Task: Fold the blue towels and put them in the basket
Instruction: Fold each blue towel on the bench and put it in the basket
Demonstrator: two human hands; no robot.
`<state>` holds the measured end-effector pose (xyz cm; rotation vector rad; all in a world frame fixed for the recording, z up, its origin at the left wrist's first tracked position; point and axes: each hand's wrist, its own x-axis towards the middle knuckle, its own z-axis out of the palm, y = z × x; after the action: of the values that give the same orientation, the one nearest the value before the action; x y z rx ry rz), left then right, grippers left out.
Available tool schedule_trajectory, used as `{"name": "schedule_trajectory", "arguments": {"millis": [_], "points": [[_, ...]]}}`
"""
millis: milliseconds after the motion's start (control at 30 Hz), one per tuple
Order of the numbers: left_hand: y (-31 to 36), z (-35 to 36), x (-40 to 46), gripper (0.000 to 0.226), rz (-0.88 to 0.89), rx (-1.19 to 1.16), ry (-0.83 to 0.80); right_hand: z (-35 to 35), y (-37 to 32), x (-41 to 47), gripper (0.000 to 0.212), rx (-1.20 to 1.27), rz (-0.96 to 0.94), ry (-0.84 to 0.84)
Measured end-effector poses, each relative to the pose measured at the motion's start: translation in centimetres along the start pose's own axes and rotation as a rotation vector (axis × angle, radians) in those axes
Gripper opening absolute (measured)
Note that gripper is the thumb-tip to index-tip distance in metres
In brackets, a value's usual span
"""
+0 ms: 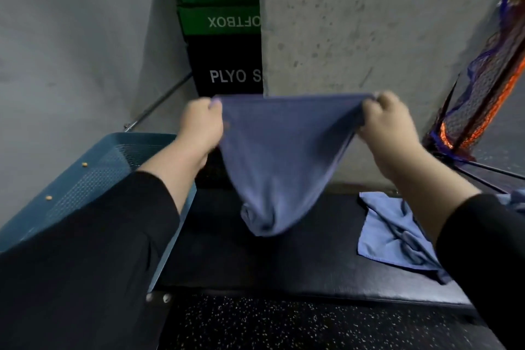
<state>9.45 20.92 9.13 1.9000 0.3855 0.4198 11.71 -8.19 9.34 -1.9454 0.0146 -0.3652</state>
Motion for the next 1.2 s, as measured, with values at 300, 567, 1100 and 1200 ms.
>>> {"name": "schedule_trajectory", "arguments": {"millis": [300,567,1100,1200], "points": [[7.5,-3.0,0.9,0.024,0.488,-0.217,0.223,-2.9,-7.0,1.1,0.011,0.282,-0.432,0.235],[1.7,-3.7,-7.7,0.021,0.485,0.039,0.134,-4.9,-1.5,-6.2,0.016,0.166,-0.404,0.225],[-16.7,-1.5,-12.3,0.040,0.114,0.791,-0.724,-1.9,14.8,-15.0,0.024,-0.575,-0.065,-0.685],[-17.0,-0.5,-11.8,0.044,0.078,0.708,-0.800,-1.4,15.4,-14.2,0.019,-0.607,-0.054,-0.706]]}}
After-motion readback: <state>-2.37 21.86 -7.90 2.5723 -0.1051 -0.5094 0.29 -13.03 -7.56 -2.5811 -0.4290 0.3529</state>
